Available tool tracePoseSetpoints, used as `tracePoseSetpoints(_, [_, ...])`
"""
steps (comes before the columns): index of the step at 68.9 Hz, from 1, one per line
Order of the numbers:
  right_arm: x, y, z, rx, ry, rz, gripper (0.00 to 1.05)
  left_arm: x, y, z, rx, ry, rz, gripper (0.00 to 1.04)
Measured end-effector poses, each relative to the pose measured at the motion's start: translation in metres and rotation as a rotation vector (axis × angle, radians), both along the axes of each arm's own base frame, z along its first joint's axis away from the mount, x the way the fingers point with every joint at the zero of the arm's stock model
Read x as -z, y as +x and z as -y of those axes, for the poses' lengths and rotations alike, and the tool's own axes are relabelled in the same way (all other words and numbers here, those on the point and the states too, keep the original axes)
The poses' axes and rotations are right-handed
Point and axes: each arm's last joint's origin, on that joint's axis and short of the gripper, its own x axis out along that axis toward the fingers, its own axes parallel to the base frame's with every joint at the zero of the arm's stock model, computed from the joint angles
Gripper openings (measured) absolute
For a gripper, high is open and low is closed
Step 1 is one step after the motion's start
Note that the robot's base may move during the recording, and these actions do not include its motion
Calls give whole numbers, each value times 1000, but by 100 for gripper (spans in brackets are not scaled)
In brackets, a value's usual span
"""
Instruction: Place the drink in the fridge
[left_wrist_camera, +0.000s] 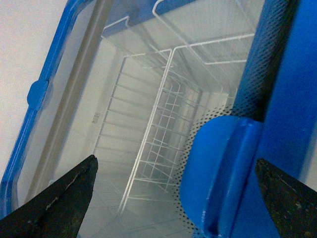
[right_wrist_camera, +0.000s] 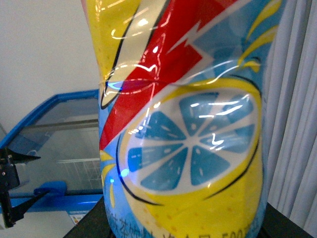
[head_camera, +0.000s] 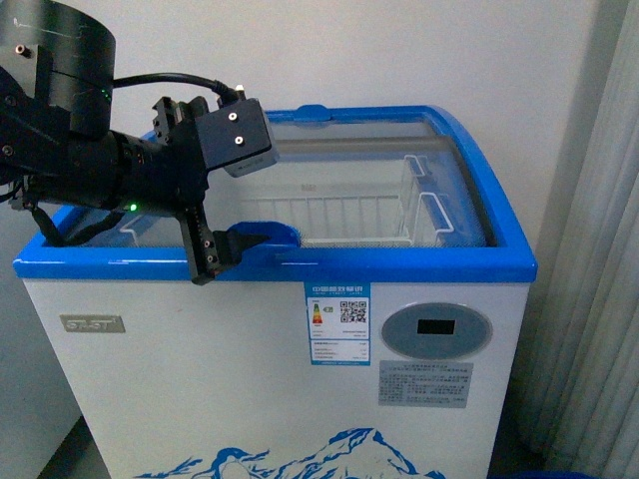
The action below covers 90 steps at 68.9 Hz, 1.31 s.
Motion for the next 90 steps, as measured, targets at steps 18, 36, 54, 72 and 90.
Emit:
tracePoseSetpoints(18, [0, 0, 0, 0, 0, 0, 40, 2, 45, 6, -2, -36, 20, 97])
tracePoseSetpoints(36, [0, 0, 0, 0, 0, 0, 40, -10, 108, 13, -119, -53, 126, 97])
tracePoseSetpoints(54, [0, 0, 0, 2, 1, 0, 40, -13, 142, 9, -253, -72, 179, 97])
tracePoseSetpoints(72, [0, 0, 0, 1, 0, 0, 40, -11, 152, 12, -456, -214, 235, 97])
tracePoseSetpoints(90, [0, 0, 0, 0, 0, 0, 40, -22, 147, 15, -694, -497, 93, 97])
